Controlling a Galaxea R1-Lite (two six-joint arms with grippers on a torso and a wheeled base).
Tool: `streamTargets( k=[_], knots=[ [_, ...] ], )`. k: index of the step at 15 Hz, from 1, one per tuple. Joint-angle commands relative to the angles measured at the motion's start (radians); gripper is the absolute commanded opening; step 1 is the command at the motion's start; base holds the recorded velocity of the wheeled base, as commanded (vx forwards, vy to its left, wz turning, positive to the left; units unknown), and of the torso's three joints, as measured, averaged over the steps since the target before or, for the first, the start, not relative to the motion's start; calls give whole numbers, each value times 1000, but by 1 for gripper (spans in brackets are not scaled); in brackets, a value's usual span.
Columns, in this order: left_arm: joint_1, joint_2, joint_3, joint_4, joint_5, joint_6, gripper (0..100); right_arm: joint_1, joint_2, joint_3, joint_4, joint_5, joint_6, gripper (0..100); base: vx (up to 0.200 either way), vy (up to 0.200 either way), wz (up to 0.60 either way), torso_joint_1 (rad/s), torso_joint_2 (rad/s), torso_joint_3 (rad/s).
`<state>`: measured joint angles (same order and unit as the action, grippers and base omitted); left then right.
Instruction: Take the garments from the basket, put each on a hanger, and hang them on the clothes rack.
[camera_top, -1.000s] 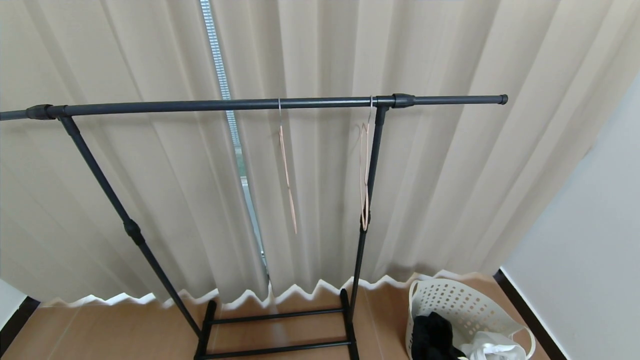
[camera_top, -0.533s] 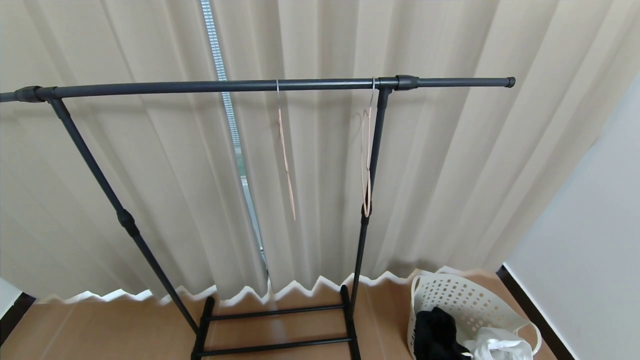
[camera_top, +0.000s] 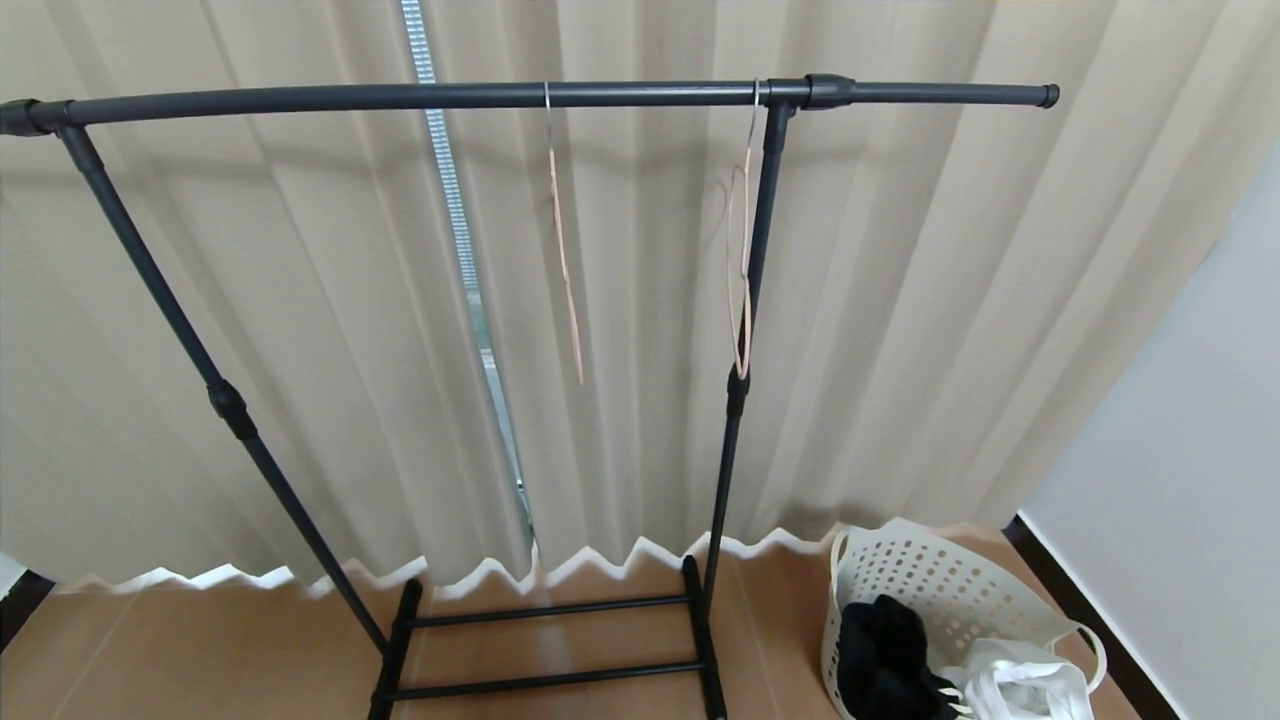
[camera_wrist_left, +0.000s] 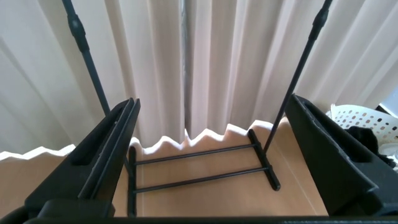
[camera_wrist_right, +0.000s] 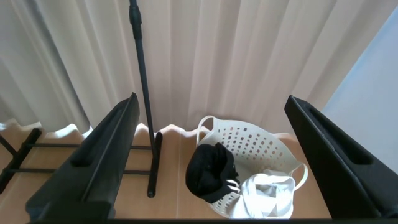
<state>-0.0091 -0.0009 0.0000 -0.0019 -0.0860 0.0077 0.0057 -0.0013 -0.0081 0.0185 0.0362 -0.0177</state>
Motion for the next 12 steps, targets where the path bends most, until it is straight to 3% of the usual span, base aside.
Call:
streamTargets(
  k=[1, 12],
  knots=[
    [0, 1, 0, -1, 0, 0, 100, 0, 1, 0, 0, 1, -1, 100, 0, 0, 0, -203, 554, 334],
    [0, 1, 0, -1, 0, 0, 100, 0, 1, 0, 0, 1, -1, 100, 0, 0, 0, -163, 504, 335]
  ],
)
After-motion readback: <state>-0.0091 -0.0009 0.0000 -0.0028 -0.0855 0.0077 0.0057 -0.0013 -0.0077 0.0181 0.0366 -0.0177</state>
